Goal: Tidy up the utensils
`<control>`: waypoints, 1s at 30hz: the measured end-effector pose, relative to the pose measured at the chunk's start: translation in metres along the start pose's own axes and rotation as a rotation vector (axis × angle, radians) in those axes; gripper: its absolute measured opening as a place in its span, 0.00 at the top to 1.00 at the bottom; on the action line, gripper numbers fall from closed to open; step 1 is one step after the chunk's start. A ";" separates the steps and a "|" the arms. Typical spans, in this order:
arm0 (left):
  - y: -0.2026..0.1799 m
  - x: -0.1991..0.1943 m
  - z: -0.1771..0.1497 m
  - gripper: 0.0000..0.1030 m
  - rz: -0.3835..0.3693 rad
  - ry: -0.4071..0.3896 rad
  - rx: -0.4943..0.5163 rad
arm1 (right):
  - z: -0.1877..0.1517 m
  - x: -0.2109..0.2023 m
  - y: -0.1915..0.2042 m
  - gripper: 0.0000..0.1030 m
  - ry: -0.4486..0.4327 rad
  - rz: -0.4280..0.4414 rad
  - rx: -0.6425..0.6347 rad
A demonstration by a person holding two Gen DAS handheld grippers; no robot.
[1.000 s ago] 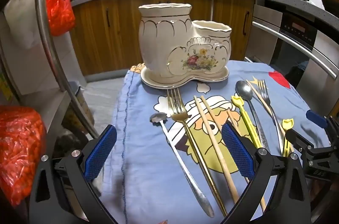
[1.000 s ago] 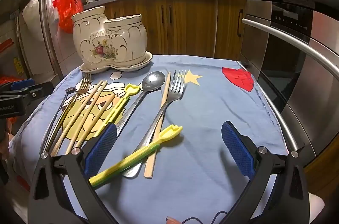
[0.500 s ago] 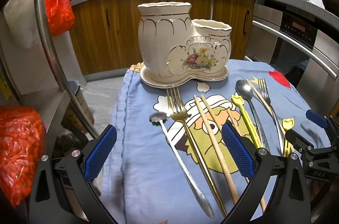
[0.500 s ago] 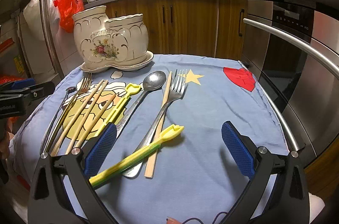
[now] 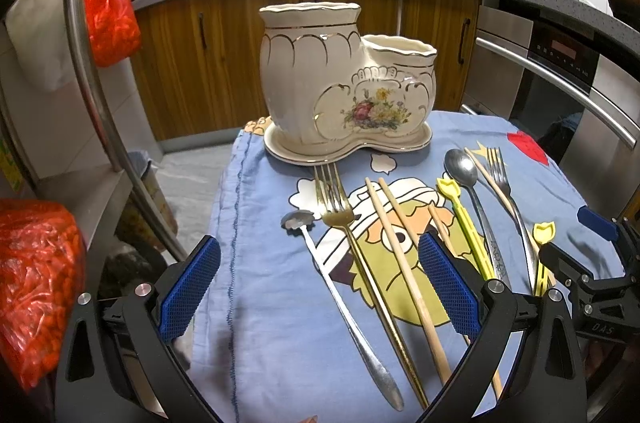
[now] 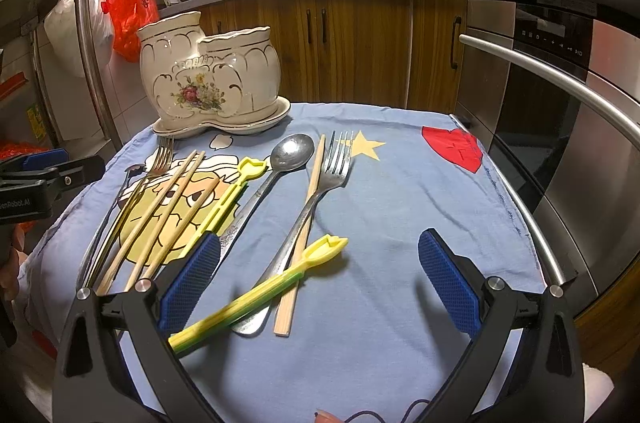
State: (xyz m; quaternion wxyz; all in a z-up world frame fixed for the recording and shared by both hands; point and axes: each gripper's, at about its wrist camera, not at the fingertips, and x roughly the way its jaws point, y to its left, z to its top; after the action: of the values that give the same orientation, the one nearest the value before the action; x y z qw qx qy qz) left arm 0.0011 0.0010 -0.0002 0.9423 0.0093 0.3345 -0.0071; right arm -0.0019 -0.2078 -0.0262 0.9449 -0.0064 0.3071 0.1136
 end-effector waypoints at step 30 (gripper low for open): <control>-0.004 0.004 -0.006 0.05 -0.001 0.008 0.001 | -0.001 0.000 0.000 0.05 0.005 0.003 -0.002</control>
State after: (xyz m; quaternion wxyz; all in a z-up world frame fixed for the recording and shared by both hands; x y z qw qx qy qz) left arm 0.0007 -0.0025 -0.0072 0.9411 0.0096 0.3380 -0.0076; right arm -0.0027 -0.2080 -0.0271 0.9438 -0.0072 0.3095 0.1154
